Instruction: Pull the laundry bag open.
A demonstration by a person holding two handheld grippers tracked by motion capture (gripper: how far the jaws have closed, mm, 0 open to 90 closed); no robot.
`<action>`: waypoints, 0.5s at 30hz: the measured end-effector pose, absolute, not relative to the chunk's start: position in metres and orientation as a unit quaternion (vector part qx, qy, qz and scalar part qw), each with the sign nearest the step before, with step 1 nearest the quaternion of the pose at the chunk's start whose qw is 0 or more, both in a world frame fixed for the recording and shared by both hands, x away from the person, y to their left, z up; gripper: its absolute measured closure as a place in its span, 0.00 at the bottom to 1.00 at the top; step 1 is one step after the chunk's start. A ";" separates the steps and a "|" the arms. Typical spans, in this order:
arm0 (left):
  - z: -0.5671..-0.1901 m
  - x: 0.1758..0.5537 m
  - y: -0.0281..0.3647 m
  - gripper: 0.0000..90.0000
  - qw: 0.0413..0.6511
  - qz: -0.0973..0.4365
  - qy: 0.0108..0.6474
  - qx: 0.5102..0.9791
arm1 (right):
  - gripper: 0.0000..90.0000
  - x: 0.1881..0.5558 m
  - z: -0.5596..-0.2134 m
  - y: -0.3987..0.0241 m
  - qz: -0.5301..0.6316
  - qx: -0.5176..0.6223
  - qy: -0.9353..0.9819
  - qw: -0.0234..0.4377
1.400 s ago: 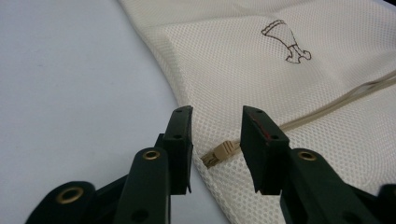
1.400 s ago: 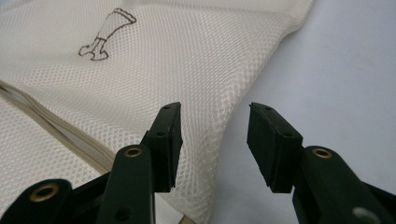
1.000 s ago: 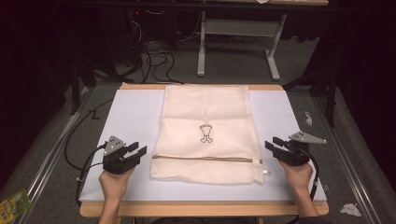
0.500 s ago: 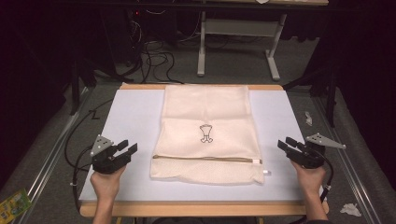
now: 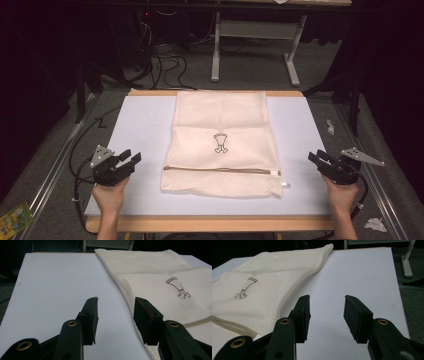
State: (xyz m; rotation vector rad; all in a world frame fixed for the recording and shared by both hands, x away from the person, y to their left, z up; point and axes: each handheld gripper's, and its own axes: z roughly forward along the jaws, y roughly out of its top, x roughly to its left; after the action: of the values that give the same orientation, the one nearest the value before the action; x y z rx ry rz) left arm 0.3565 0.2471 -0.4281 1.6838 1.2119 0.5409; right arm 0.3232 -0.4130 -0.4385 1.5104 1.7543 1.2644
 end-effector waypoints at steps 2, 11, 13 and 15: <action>-0.429 0.357 0.248 0.61 0.477 0.221 0.500 0.688 | 0.65 0.322 -0.441 -0.416 0.464 0.559 0.640 0.249; -0.434 0.361 0.253 0.60 0.478 0.226 0.511 0.678 | 0.66 0.321 -0.449 -0.422 0.457 0.572 0.632 0.253; -0.436 0.363 0.254 0.60 0.476 0.225 0.513 0.679 | 0.66 0.321 -0.451 -0.422 0.455 0.574 0.631 0.254; -0.437 0.364 0.254 0.60 0.475 0.226 0.514 0.678 | 0.66 0.321 -0.453 -0.423 0.453 0.576 0.631 0.255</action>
State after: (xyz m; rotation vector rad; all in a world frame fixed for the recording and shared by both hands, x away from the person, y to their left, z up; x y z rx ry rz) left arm 0.3640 0.2540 -0.4368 1.6576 1.2564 0.5538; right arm 0.3210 -0.4229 -0.4525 1.5647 1.7136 1.2307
